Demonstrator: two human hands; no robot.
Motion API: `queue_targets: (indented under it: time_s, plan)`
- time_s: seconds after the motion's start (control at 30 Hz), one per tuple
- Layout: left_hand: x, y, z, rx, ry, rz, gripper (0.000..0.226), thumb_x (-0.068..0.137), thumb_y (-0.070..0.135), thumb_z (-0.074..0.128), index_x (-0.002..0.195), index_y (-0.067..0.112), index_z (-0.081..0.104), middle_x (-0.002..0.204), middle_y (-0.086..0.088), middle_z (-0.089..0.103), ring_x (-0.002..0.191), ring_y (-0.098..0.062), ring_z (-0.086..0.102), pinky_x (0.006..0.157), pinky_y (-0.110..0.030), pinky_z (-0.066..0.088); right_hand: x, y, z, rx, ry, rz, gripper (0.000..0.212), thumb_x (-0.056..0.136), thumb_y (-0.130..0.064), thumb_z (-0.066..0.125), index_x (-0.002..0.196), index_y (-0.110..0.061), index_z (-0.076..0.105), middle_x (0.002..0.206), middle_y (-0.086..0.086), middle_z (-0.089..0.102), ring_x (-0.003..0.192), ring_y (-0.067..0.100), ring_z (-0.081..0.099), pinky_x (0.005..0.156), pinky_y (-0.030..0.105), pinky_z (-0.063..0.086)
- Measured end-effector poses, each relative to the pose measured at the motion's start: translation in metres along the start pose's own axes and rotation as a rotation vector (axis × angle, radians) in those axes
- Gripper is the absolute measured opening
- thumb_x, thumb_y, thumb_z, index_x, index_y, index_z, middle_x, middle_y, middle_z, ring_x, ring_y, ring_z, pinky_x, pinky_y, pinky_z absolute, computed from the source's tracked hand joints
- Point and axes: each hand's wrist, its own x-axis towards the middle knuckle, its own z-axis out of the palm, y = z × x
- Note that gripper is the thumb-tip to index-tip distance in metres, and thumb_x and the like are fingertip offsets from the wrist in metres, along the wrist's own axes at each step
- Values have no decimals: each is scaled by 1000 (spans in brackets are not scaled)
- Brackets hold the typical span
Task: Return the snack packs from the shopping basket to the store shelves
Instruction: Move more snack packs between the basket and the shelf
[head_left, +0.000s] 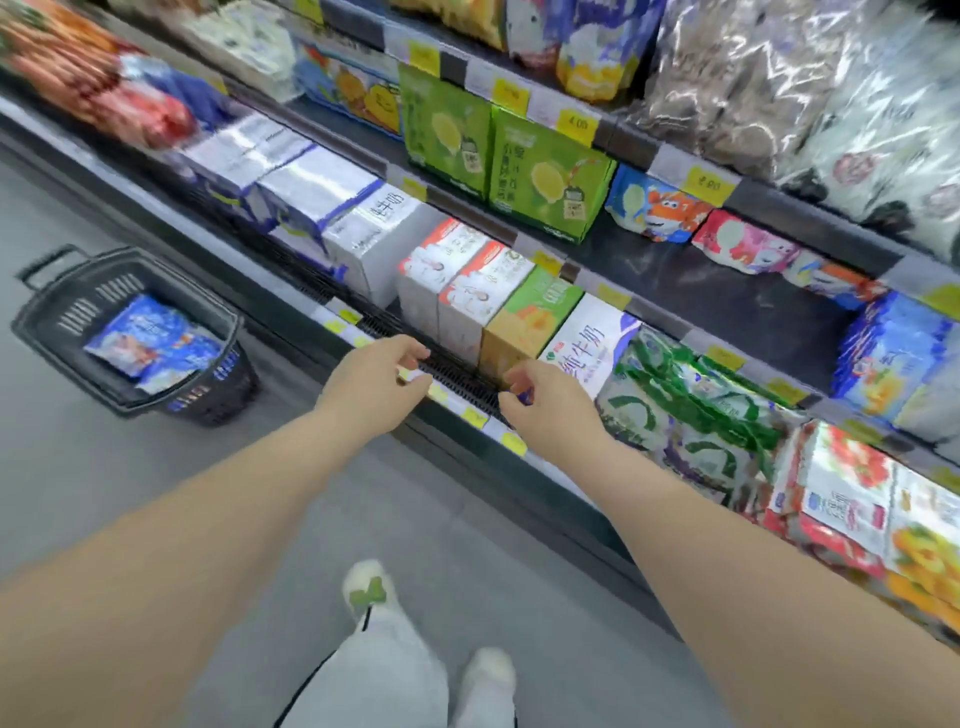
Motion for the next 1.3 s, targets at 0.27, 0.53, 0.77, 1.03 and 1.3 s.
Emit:
queue_targets:
  time_s: [0.27, 0.53, 0.77, 1.03, 1.3]
  plan:
    - [-51, -130, -91, -15, 56, -228, 28, 84, 28, 63, 111, 25, 61, 99, 5, 64, 83, -15, 54, 81, -28, 45, 27, -132, 86, -38, -155, -135, 28, 87, -26, 52, 113, -17, 60, 108, 0, 64, 97, 21, 57, 82, 31, 47]
    - [-58, -307, -222, 3, 88, -423, 27, 84, 25, 63, 111, 22, 63, 103, 1, 67, 96, -22, 61, 83, -30, 48, 91, -300, 219, 61, -250, -91, 26, 87, -23, 53, 112, -18, 60, 106, -2, 63, 96, 19, 59, 79, 27, 44]
    - [-13, -407, -293, 13, 60, -504, 25, 85, 28, 61, 110, 23, 62, 100, 3, 65, 90, -20, 59, 81, -29, 47, 163, -376, 285, 88, -311, 7, 25, 86, -24, 54, 110, -20, 60, 106, -1, 61, 81, 15, 55, 68, 24, 41]
    - [99, -487, -325, 0, 54, -542, 19, 84, 26, 61, 103, 27, 62, 89, 9, 59, 84, -15, 57, 69, -22, 34, 305, -426, 336, 67, -388, 49, 27, 87, -23, 53, 112, -17, 60, 112, 2, 63, 90, 17, 55, 72, 23, 39]
    - [191, -565, -377, -6, -7, -587, 27, 85, 31, 61, 111, 22, 62, 99, 3, 63, 91, -19, 58, 78, -28, 43, 412, -488, 381, 65, -431, 140, 28, 86, -20, 55, 112, -11, 61, 111, 7, 64, 99, 23, 60, 79, 29, 47]
